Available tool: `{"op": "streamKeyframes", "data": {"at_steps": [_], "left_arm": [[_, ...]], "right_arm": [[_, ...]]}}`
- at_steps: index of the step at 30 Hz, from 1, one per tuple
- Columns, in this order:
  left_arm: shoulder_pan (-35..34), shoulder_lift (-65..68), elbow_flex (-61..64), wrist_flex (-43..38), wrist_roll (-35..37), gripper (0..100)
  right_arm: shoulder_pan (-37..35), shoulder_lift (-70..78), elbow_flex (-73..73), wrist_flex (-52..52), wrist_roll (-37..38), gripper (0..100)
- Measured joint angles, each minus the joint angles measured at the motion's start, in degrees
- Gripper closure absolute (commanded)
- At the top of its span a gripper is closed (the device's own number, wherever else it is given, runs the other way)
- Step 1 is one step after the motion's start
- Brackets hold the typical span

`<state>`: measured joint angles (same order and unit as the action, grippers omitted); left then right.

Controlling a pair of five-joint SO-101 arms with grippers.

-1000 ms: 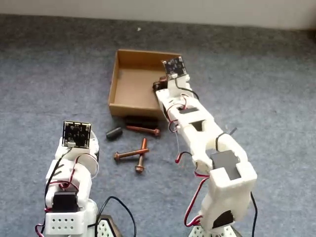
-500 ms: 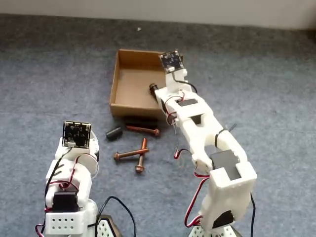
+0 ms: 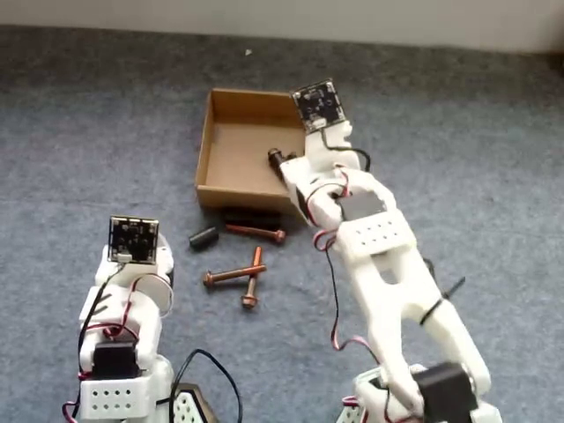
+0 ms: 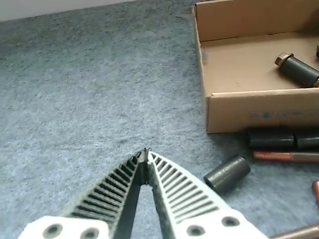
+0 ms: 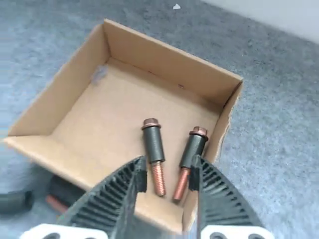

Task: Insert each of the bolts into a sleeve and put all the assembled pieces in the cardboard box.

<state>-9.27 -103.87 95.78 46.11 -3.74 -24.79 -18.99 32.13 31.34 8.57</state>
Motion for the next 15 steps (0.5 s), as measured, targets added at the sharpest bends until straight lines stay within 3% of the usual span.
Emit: {"op": "streamKeyframes", "data": {"at_steps": [8,15], "left_arm": [[-11.60,0.00,-0.53,0.00,0.00,99],[-20.75,0.00,-1.23,0.00,0.00,99]], "right_arm": [[-8.00,-9.23,1.67,11.16,0.00,86.1],[-17.67,-6.15,1.67,16.00,7.21,86.0]]}}
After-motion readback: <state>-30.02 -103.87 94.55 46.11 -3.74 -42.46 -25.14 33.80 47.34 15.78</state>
